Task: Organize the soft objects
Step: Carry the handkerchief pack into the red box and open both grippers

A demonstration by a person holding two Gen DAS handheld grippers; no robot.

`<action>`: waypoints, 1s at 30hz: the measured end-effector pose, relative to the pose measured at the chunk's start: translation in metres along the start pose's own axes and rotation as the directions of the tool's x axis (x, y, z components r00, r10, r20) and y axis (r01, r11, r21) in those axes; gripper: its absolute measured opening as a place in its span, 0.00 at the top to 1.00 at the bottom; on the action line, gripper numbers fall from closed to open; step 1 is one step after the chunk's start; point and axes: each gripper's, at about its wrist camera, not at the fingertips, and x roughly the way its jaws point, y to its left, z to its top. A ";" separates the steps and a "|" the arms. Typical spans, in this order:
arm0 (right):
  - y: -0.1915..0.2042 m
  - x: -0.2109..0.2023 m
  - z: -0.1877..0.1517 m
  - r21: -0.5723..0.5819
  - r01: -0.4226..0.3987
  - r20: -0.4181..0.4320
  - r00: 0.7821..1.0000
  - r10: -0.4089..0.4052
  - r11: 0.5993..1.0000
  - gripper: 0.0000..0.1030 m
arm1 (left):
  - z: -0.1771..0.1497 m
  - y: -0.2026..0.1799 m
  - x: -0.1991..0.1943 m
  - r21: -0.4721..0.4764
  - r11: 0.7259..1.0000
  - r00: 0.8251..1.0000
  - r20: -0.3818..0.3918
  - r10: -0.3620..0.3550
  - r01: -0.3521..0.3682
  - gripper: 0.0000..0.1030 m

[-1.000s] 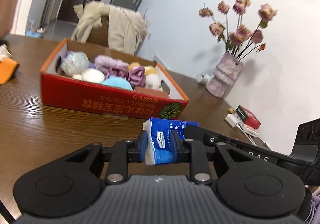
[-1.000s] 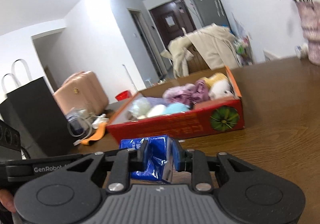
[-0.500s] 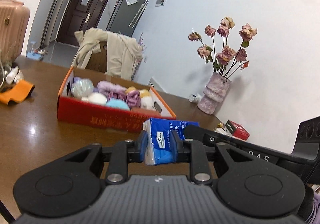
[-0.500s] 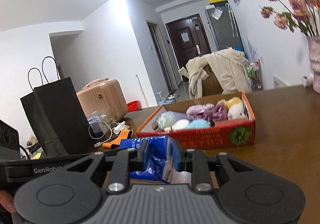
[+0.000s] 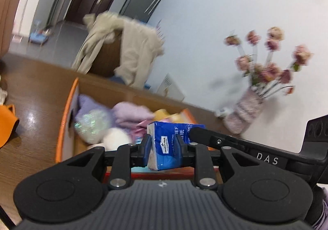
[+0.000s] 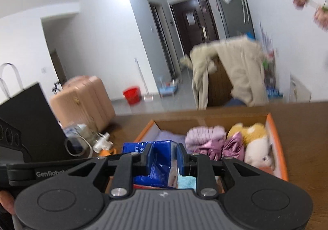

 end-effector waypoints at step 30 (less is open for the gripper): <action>-0.028 0.108 -0.015 0.026 0.076 -0.344 0.937 -0.062 0.997 0.72 | -0.003 0.024 0.055 0.196 0.962 0.955 -0.191 0.226 -0.189 0.61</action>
